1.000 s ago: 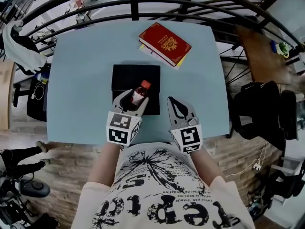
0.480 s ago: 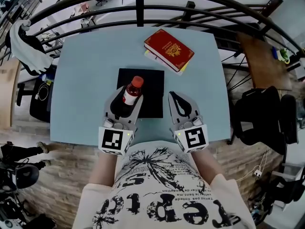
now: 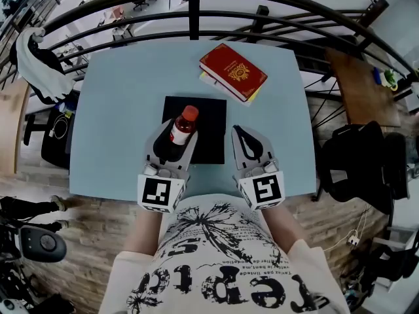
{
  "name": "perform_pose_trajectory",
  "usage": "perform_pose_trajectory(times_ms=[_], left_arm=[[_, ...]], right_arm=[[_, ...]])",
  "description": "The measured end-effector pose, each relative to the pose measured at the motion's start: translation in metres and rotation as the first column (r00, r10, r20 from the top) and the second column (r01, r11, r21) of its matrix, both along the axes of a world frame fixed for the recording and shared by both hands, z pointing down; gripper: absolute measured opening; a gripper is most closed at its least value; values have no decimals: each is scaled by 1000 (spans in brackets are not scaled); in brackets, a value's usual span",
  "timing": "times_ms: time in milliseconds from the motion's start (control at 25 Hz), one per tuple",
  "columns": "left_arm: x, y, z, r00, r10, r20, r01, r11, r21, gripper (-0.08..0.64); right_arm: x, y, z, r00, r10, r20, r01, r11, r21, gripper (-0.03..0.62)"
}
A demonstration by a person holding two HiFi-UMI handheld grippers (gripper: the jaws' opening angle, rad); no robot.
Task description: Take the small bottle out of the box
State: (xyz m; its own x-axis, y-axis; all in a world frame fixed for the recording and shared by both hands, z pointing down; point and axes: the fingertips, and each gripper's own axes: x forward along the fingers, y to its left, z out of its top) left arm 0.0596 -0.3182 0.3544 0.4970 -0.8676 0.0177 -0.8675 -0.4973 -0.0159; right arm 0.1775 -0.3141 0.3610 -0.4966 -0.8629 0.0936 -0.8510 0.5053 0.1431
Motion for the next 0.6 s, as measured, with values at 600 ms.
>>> perform_pose_trajectory(times_ms=[600], left_arm=[[0, 7, -3, 1000, 0, 5, 0, 1000, -3, 233]], right_arm=[[-2, 9, -8, 1000, 6, 4, -6, 1000, 12, 8]])
